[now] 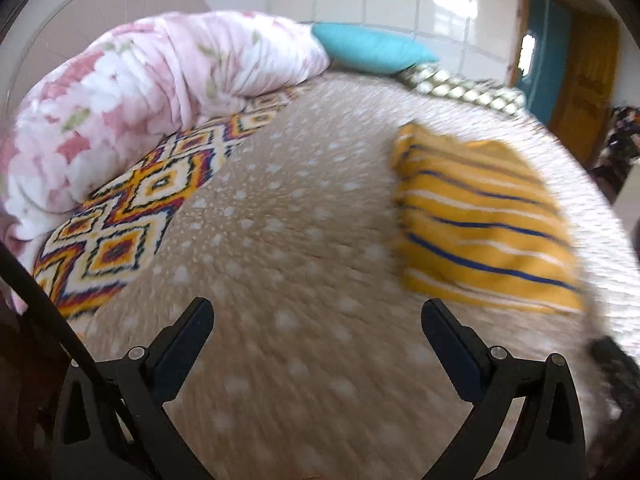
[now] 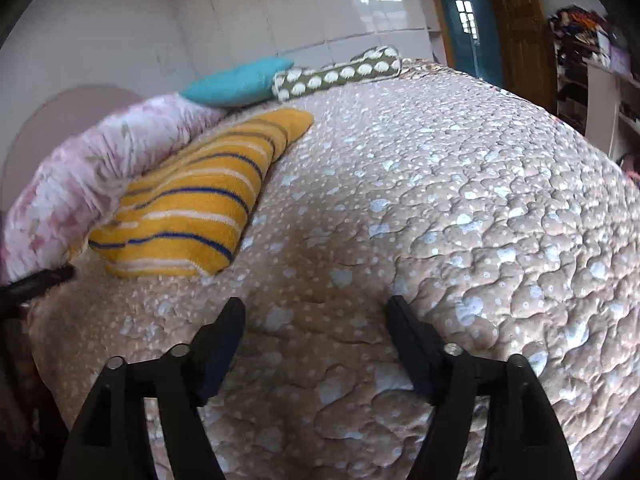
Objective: Fold small clothes
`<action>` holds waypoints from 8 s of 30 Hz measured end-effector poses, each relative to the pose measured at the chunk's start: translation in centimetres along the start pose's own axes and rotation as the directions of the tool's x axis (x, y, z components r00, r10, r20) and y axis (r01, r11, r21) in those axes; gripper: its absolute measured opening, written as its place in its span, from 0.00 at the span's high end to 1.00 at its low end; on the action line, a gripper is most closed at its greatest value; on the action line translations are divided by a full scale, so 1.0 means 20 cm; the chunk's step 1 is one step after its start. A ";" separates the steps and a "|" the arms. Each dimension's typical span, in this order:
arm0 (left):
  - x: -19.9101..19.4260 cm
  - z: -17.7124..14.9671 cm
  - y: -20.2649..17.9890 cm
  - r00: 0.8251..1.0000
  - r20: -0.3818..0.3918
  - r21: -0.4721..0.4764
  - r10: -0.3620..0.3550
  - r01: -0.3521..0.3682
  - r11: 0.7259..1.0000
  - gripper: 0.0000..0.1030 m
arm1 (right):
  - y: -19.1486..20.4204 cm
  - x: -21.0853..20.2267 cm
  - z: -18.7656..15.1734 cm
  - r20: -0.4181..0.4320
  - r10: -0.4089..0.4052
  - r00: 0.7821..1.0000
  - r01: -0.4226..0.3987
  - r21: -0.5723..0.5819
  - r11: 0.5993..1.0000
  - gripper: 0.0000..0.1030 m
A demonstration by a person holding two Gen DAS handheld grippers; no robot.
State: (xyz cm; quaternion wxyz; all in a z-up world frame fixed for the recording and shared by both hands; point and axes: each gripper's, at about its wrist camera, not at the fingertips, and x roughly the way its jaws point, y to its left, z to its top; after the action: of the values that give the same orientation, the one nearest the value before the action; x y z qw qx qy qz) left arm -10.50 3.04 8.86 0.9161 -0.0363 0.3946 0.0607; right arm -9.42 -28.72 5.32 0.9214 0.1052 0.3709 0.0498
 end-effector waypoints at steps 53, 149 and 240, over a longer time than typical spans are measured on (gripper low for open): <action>-0.08 -0.27 -0.26 0.990 -0.143 0.141 -0.007 0.027 0.990 0.00 | 0.23 -0.19 -0.06 -0.013 -0.087 0.996 0.086 -0.049 0.995 0.20; 0.01 -0.32 -0.17 0.984 -0.179 0.095 -0.010 0.027 0.995 0.00 | 0.43 -0.04 -0.02 -0.092 -0.245 0.965 0.221 -0.216 0.951 0.26; 0.07 -0.36 -0.17 0.982 -0.186 0.100 0.023 -0.004 0.995 0.00 | 0.50 -0.04 -0.06 -0.060 -0.283 0.957 0.258 -0.267 0.928 0.16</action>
State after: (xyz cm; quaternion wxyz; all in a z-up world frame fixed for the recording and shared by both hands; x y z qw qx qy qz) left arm -14.17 -1.04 2.95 0.8753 0.0064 0.4815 0.0436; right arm -10.94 -18.87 7.43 0.9059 -0.0696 0.4169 -0.0252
